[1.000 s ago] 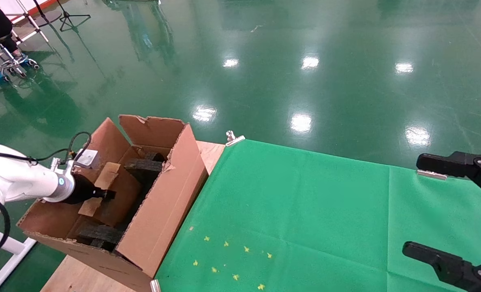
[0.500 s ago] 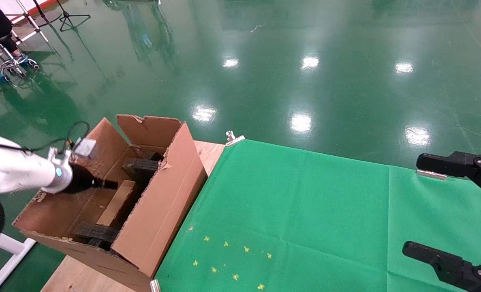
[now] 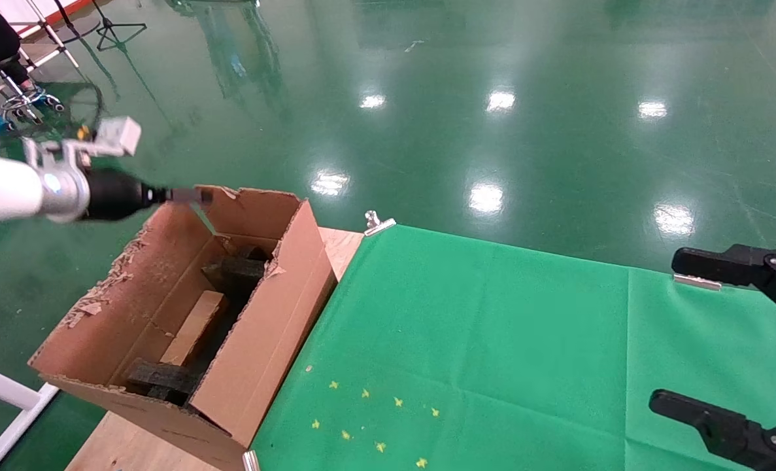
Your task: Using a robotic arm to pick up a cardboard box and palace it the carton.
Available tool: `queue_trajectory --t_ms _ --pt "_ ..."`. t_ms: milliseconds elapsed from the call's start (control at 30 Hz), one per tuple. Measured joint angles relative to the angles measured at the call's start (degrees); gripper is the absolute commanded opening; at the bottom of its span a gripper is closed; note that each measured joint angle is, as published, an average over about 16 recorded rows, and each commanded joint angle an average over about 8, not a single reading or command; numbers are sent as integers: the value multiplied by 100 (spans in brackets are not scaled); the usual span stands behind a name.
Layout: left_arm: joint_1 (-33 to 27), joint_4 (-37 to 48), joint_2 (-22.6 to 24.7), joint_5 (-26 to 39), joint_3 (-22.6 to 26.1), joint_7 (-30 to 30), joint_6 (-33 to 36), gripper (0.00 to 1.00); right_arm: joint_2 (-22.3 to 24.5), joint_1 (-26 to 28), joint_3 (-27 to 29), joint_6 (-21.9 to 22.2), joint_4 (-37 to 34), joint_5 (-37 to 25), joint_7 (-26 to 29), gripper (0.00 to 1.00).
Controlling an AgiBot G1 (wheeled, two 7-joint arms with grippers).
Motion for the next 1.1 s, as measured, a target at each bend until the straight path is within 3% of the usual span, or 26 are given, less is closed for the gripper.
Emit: queue_trajectory --t_ms 433,700,1100 --pt "114 -666 -624 -1864 -997 -777 1962 100 1 -1 0 1 -1 1 0 100" --pt "325 -847 -669 -2233 -1205 -714 2219 100 1 -1 1 1 -1 2 0 100" --pt "945 -1716 -657 -2606 -1499 14 2316 100 1 -1 0 1 -2 2 -1 100"
